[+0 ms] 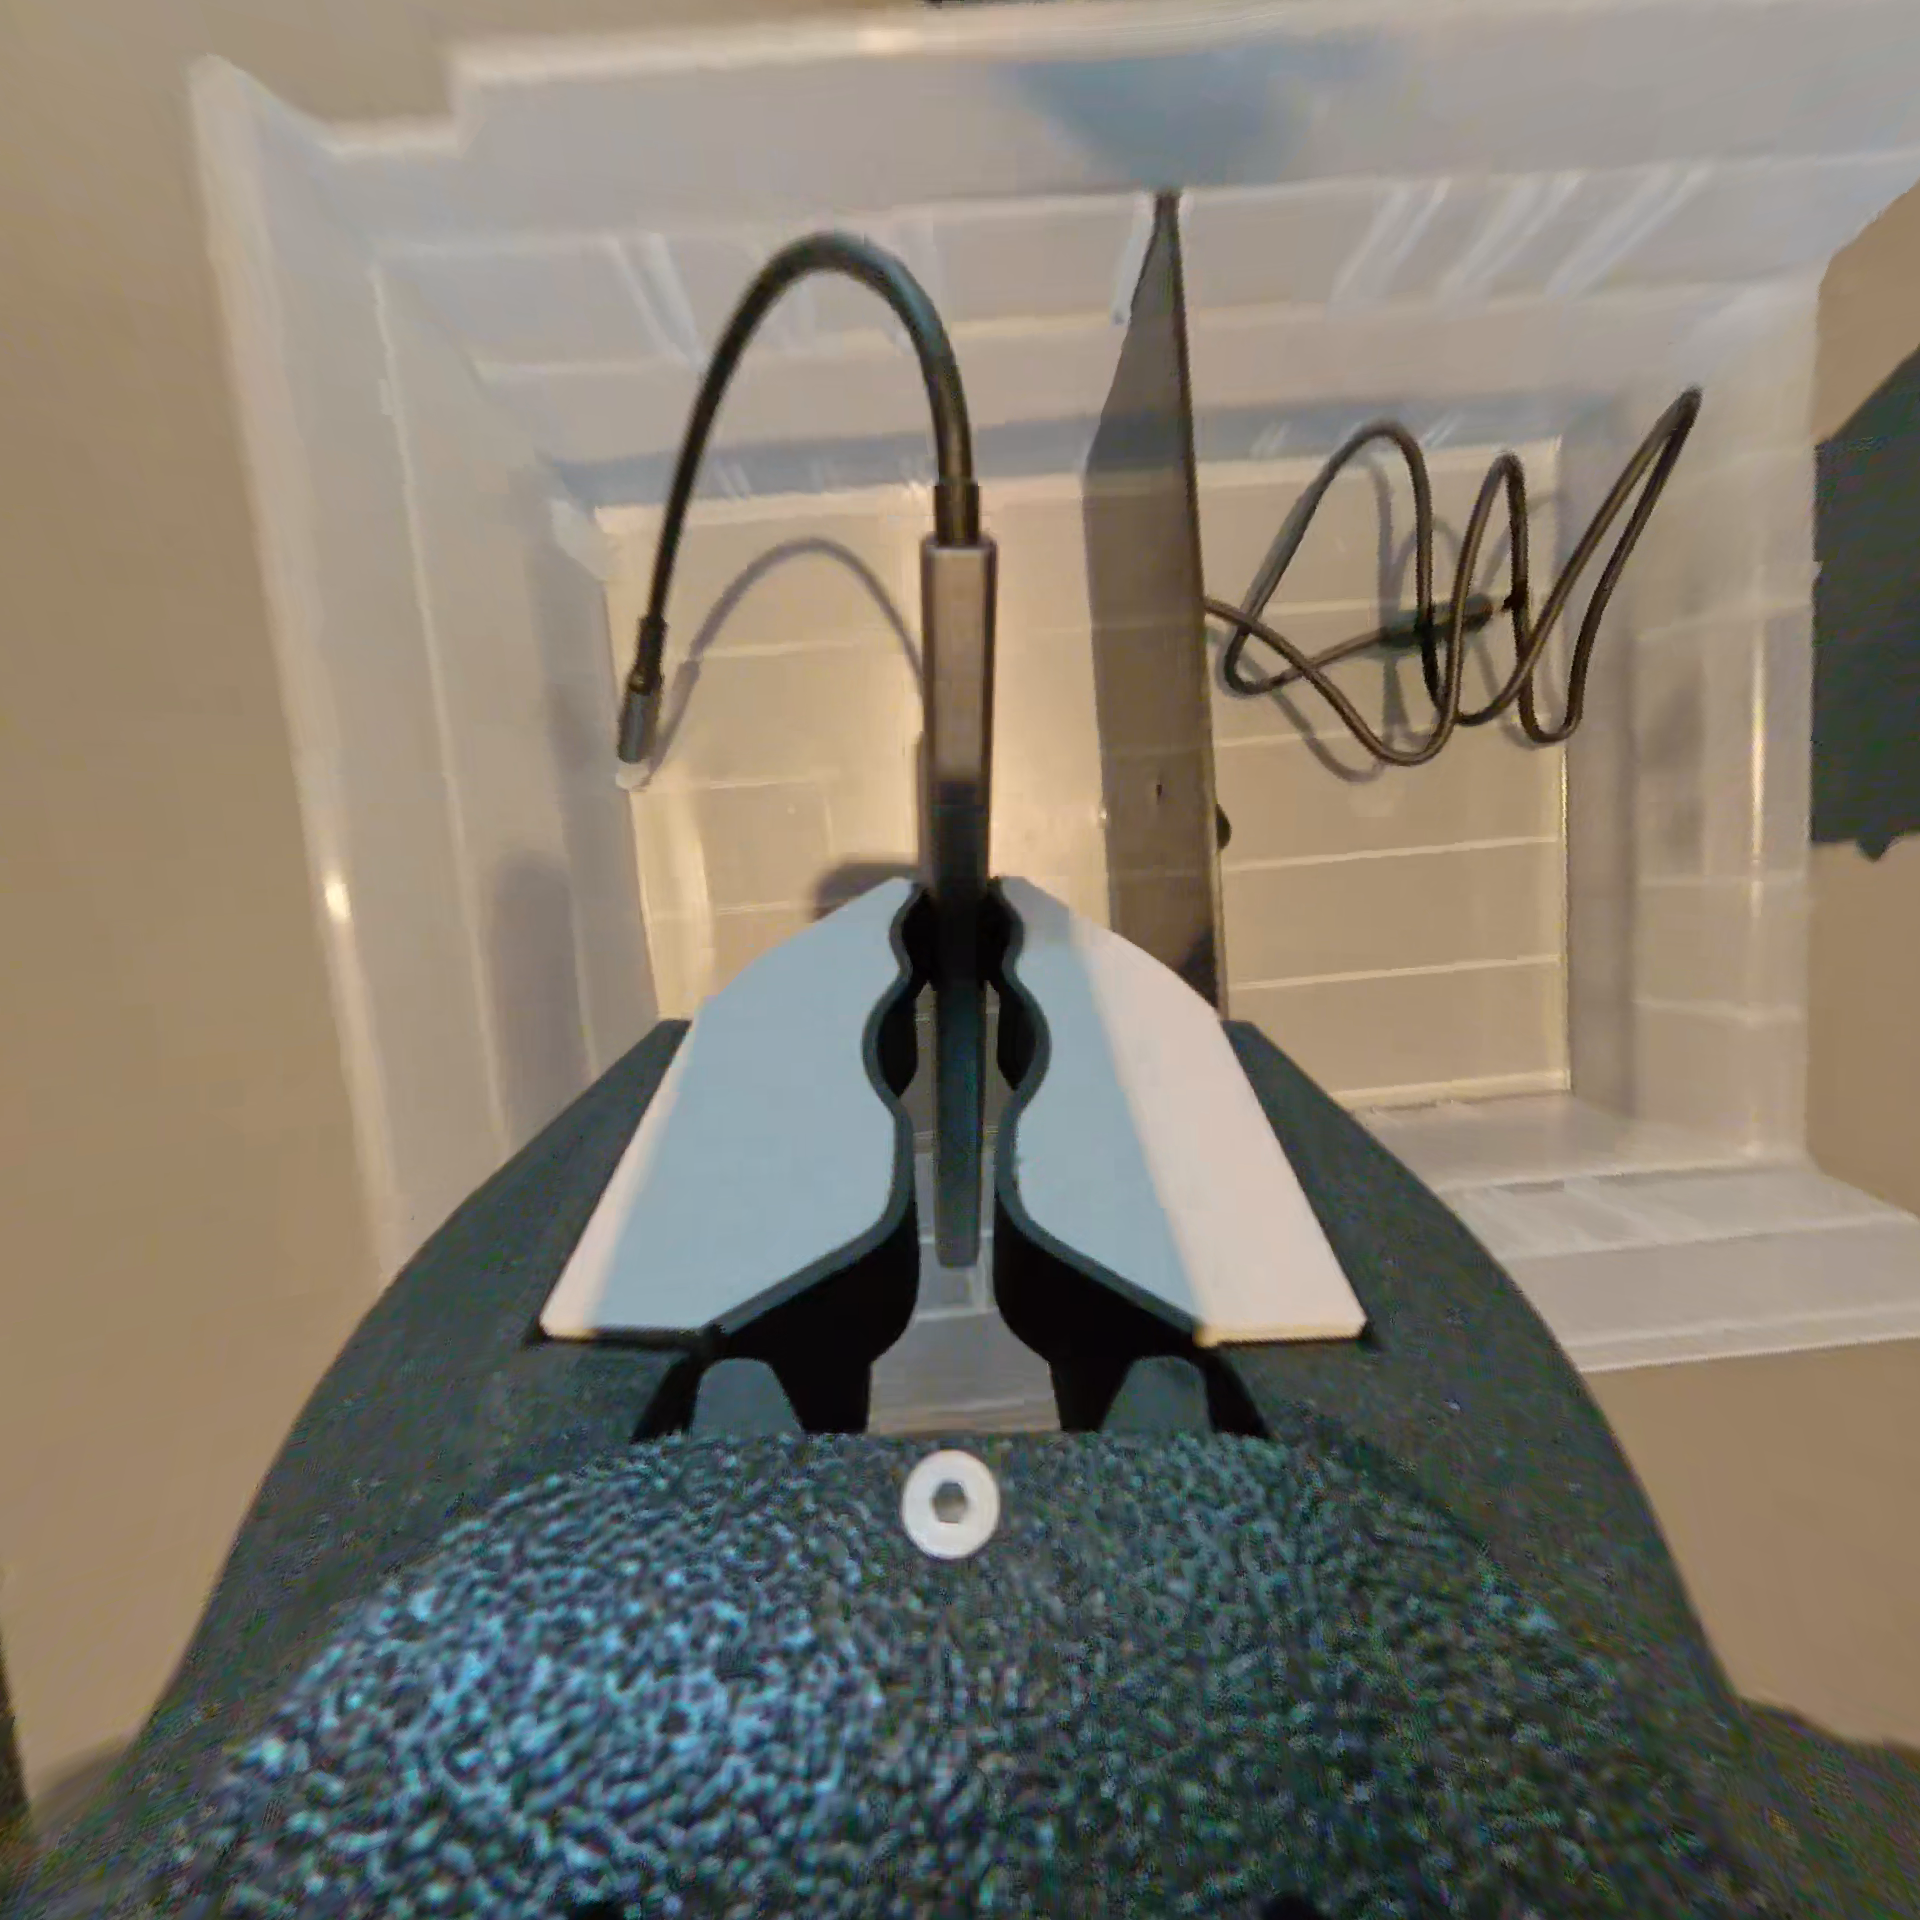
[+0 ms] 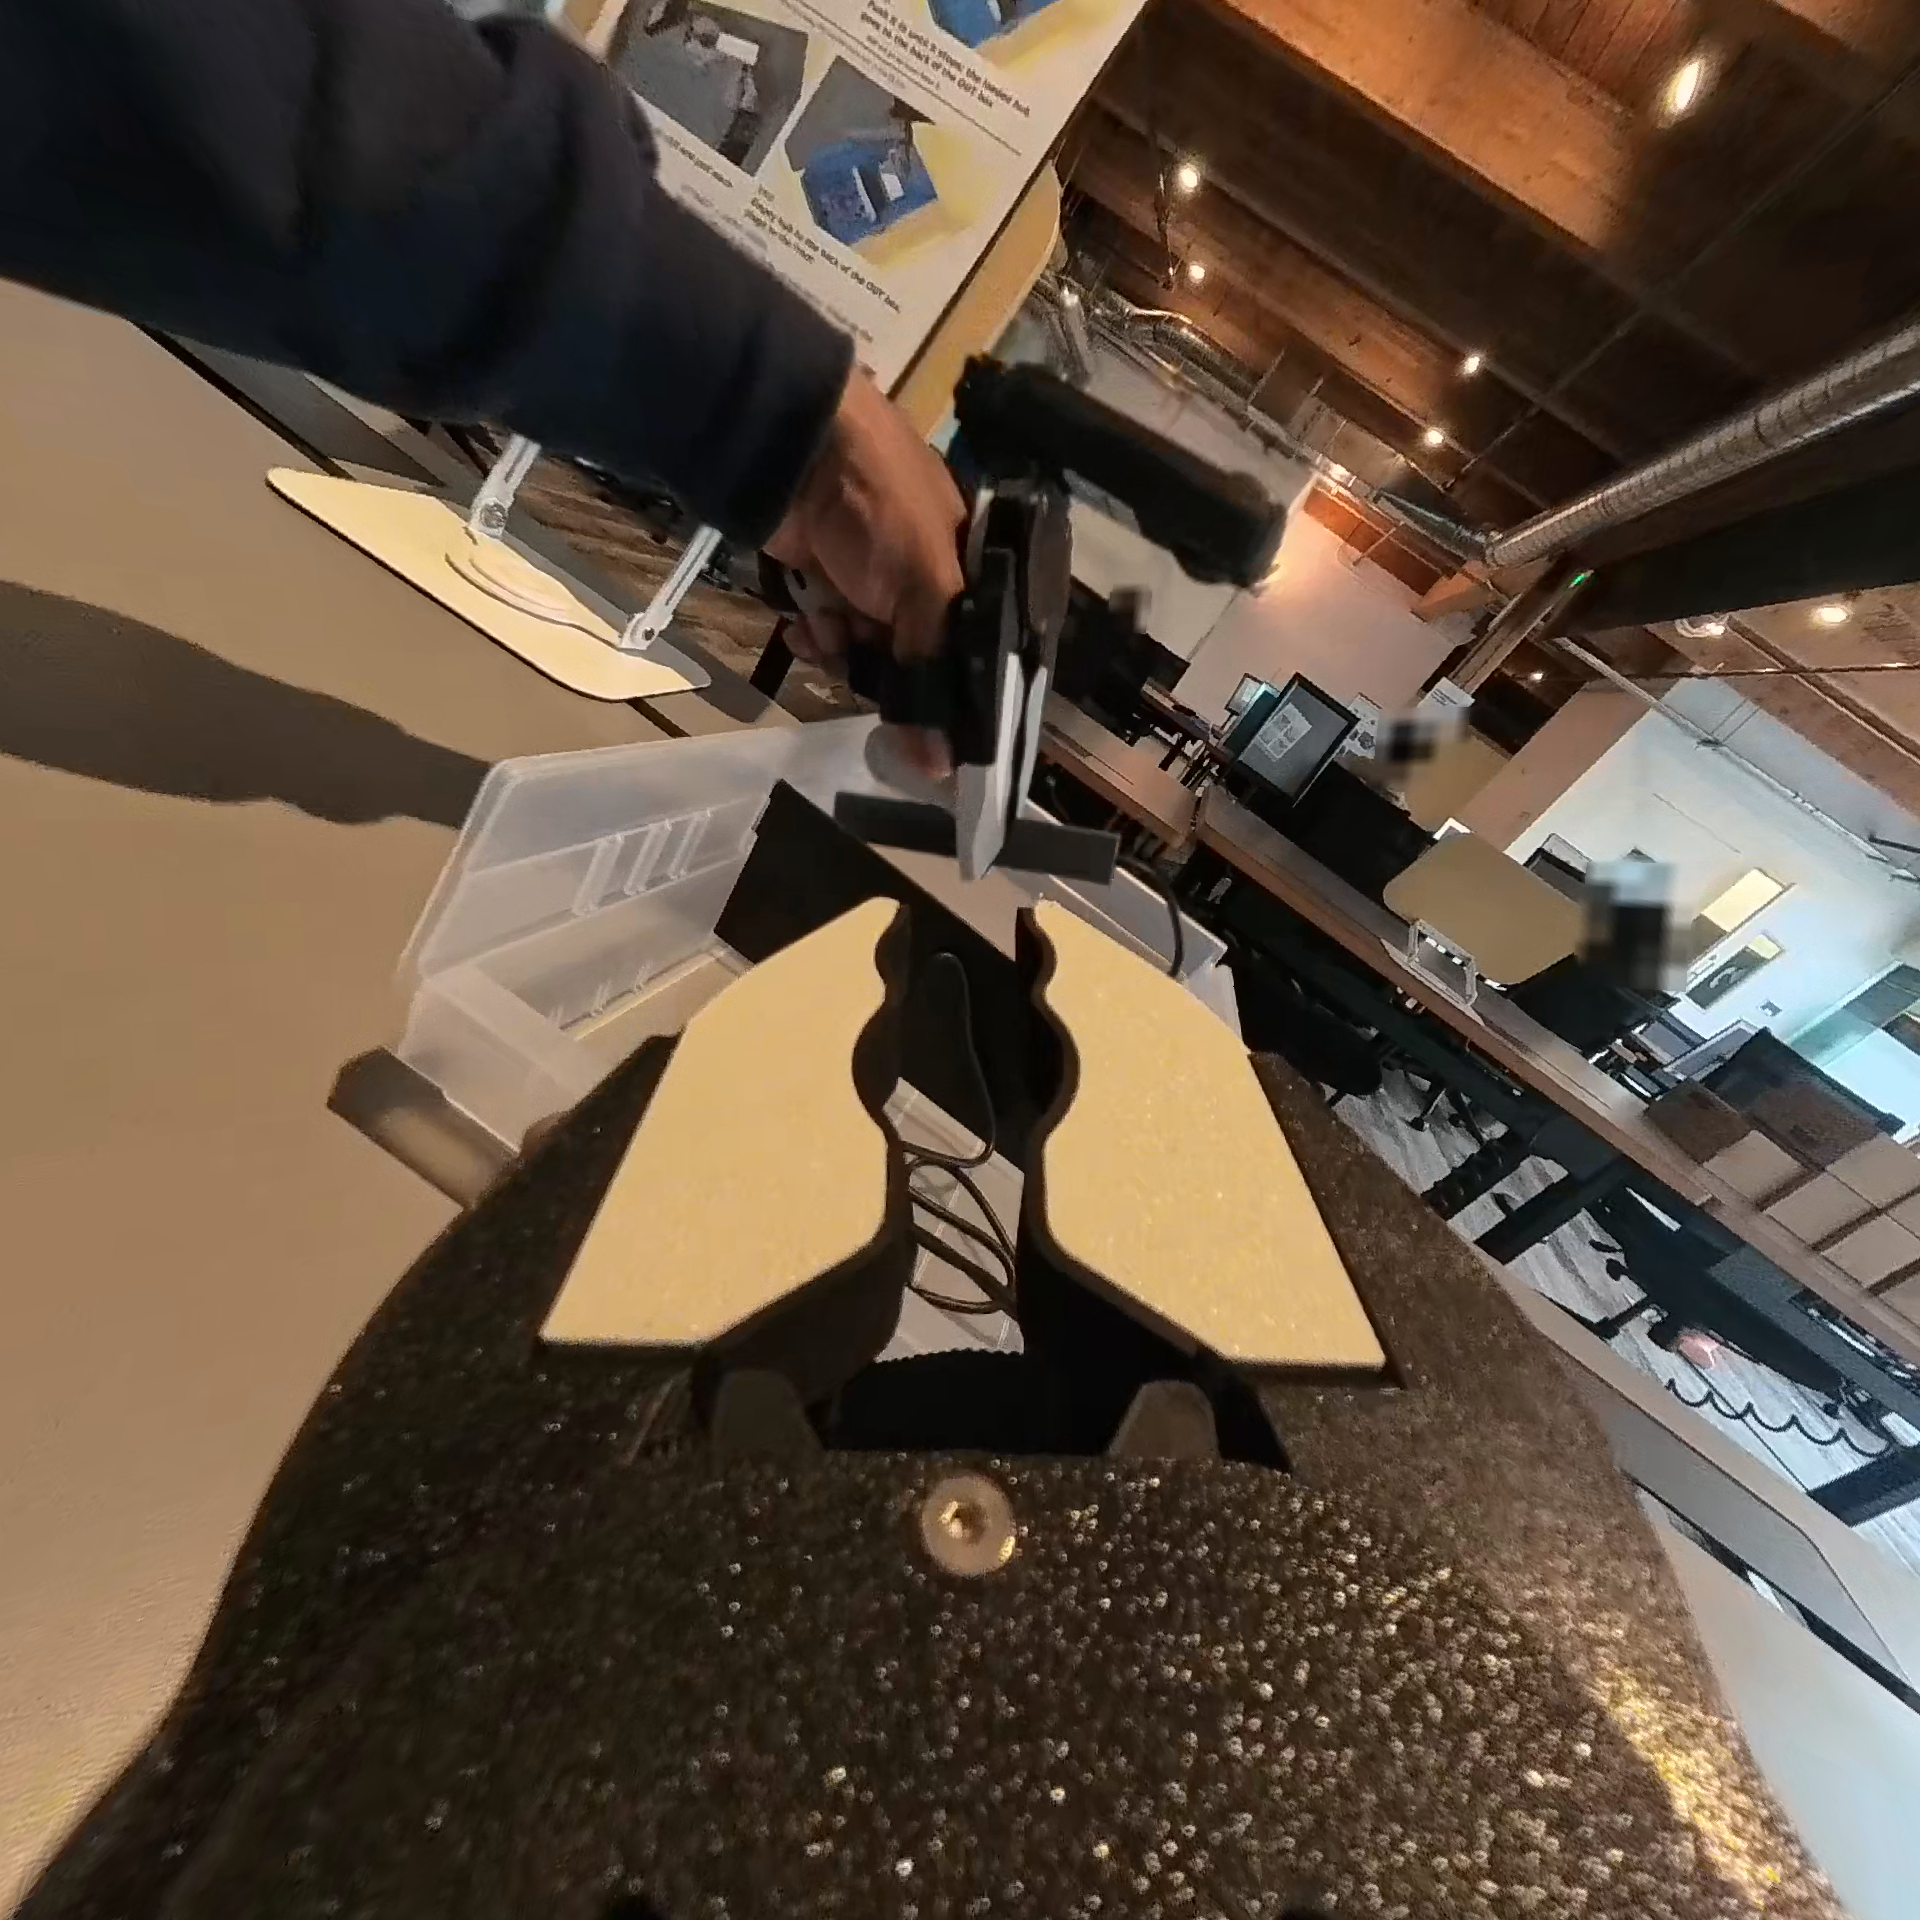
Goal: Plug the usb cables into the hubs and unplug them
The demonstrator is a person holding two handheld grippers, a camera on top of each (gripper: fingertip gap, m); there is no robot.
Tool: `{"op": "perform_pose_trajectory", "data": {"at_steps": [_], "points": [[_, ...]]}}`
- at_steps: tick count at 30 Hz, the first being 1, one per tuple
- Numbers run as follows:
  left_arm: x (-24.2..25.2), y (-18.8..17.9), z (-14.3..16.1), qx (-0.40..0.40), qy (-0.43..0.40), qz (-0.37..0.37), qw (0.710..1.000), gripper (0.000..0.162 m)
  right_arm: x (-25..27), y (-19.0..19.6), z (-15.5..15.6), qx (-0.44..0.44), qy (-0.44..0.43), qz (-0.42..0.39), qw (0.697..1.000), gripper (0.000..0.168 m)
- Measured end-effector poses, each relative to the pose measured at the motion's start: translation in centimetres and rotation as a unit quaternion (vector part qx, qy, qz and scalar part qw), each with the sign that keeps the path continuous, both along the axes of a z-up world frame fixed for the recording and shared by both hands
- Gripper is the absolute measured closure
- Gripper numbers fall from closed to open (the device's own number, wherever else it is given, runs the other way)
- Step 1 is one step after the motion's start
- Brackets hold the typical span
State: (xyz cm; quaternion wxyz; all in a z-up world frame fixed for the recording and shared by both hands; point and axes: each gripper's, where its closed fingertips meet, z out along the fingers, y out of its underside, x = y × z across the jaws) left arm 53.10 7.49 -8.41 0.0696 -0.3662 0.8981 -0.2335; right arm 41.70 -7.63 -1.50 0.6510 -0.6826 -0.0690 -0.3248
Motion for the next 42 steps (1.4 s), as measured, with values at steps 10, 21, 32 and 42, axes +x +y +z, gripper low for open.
{"op": "perform_pose_trajectory", "data": {"at_steps": [10,21,32,42], "points": [[-1.8,-0.5,-4.0,0.073,0.126,-0.038,0.989,0.151,0.1,-0.1,0.3,0.001,-0.008,-0.005,1.0,0.151],[-1.7,-0.1,-4.0,0.105,0.154,-0.006,0.983,0.128,0.3,-0.2,0.1,-0.002,-0.005,-0.007,1.0,0.151],[-3.4,-0.6,10.0,-0.139,-0.248,0.038,0.958,0.12,-0.3,0.0,0.0,0.0,-0.014,0.007,1.0,0.151],[-24.6,9.7,5.4,-0.144,-0.473,0.127,0.86,0.118,-5.1,1.6,1.6,0.021,-0.056,0.075,0.995,0.149]]}}
